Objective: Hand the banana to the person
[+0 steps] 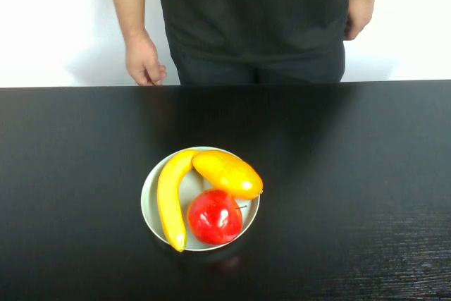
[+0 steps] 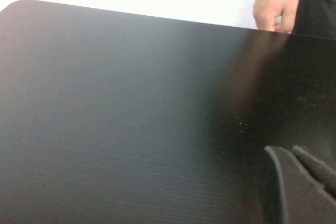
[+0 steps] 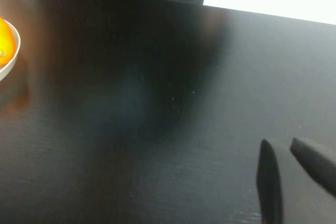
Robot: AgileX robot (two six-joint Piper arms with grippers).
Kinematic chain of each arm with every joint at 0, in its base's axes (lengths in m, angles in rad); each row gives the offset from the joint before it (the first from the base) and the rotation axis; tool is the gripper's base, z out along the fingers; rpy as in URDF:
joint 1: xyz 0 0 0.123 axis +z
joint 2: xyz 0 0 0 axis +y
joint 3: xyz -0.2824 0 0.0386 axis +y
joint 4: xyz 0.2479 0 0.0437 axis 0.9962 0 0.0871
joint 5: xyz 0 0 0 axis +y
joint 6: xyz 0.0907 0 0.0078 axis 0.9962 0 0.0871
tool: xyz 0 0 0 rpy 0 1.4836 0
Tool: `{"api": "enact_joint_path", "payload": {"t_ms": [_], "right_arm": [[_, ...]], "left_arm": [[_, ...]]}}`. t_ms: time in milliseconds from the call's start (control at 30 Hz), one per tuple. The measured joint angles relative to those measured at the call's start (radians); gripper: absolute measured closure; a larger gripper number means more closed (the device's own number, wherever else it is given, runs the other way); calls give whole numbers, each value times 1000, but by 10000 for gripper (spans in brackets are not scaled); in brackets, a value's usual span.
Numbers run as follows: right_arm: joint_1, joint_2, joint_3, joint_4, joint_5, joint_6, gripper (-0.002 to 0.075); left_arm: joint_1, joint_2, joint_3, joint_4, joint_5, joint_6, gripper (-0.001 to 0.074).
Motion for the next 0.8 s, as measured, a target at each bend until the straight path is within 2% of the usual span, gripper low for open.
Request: {"api": "enact_joint_path", "payload": {"t_ms": [800], "right_arm": [[0, 0, 0, 0, 0, 0, 736]], "left_arm": [[-11, 0, 0, 0, 0, 0, 739]]}}
